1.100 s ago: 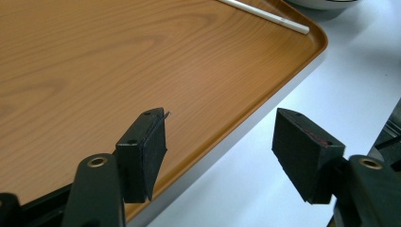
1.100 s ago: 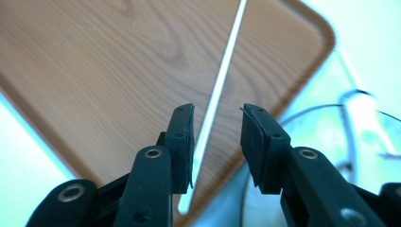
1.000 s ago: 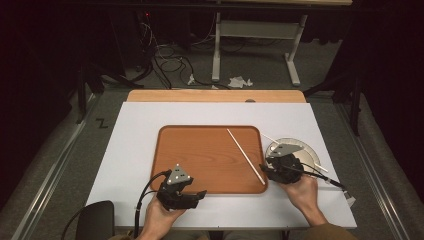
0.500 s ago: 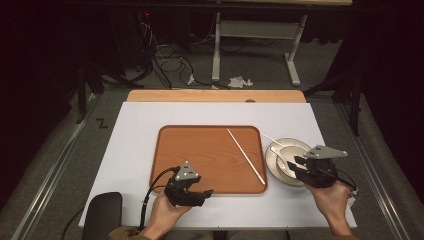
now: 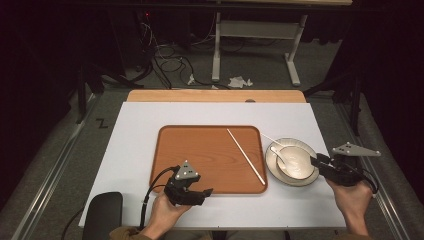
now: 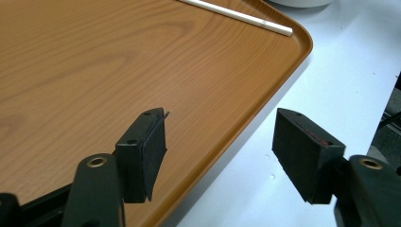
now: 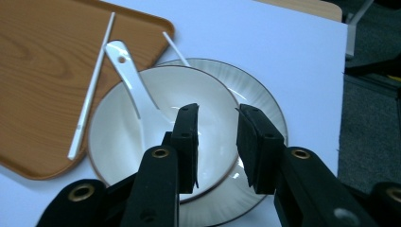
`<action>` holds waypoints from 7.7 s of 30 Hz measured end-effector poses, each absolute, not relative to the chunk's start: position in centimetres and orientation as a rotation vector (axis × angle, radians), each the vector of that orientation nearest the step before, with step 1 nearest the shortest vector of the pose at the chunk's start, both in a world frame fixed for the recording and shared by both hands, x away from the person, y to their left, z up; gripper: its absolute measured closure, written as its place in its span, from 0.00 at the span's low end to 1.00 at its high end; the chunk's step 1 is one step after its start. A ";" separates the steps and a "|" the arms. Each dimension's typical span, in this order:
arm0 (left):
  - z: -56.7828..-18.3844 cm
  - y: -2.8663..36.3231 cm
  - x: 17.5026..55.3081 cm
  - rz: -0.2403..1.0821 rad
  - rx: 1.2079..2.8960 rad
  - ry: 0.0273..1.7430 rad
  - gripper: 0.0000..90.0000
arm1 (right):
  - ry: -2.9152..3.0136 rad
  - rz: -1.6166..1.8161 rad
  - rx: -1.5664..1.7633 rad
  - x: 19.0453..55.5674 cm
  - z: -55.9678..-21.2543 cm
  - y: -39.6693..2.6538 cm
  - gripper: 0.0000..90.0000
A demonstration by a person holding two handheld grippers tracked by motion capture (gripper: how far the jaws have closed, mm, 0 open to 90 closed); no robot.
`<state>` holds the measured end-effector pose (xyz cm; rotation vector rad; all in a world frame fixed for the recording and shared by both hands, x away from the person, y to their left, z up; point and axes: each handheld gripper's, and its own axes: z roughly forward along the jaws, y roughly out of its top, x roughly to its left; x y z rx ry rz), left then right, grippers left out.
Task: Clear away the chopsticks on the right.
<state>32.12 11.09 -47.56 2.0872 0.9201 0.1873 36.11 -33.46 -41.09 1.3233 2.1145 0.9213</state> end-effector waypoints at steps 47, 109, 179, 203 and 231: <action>-47.6 13.3 30.3 0.255 2.032 1.042 0.39 | 2.372 0.687 1.433 42.6 -45.9 -35.9 0.85; -47.2 9.9 33.0 0.149 2.109 0.836 0.39 | 2.396 0.903 1.139 33.7 -42.8 -24.9 0.94; -47.5 14.6 29.0 0.295 2.011 1.114 0.39 | 2.630 0.630 1.011 41.9 -48.8 -15.5 0.97; -47.5 14.6 28.9 0.295 2.010 1.114 0.39 | 2.593 0.755 0.982 41.6 -47.3 -16.2 0.87; -47.3 12.5 31.0 0.236 2.060 0.979 0.39 | 2.466 0.912 1.049 37.3 -44.4 -21.5 0.78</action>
